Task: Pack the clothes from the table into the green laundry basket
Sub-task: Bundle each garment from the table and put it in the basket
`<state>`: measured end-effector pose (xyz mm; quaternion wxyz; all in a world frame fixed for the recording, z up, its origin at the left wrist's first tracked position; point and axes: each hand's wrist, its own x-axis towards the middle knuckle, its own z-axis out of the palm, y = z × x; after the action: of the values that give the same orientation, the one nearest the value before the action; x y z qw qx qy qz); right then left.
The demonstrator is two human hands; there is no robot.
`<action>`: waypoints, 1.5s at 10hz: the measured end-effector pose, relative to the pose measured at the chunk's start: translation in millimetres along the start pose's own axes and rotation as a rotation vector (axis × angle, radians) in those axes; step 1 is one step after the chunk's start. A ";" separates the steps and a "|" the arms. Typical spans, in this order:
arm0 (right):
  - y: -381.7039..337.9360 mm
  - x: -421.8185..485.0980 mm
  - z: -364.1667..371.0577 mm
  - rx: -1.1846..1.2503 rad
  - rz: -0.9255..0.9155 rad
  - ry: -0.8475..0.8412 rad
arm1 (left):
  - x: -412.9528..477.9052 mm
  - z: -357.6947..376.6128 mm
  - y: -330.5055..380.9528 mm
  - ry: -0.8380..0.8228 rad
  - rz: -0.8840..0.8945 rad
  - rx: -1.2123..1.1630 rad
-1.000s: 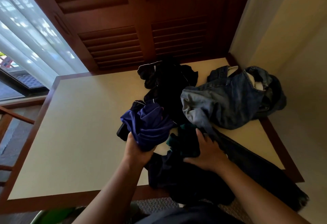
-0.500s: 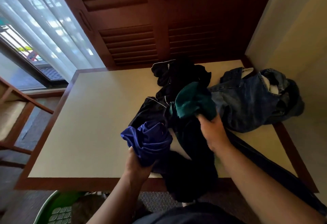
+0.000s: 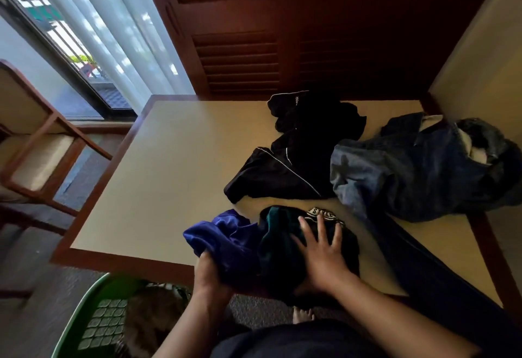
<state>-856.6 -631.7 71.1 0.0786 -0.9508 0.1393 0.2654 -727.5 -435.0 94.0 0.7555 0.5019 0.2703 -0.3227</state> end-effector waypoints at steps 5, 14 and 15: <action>-86.8 20.8 -46.0 0.458 -0.061 0.598 | -7.6 -101.4 30.4 -0.006 0.026 -0.193; -388.4 -2.4 16.1 0.346 -0.298 0.059 | -65.4 -376.3 75.7 0.250 -0.070 -0.099; -402.8 0.4 20.6 0.341 -0.320 0.035 | -71.2 -379.2 65.8 0.171 -0.110 0.026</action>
<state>-742.7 -245.0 83.9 0.2766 -0.9382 0.0308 0.2056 -755.5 -46.8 51.9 0.7044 0.5217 0.3569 -0.3229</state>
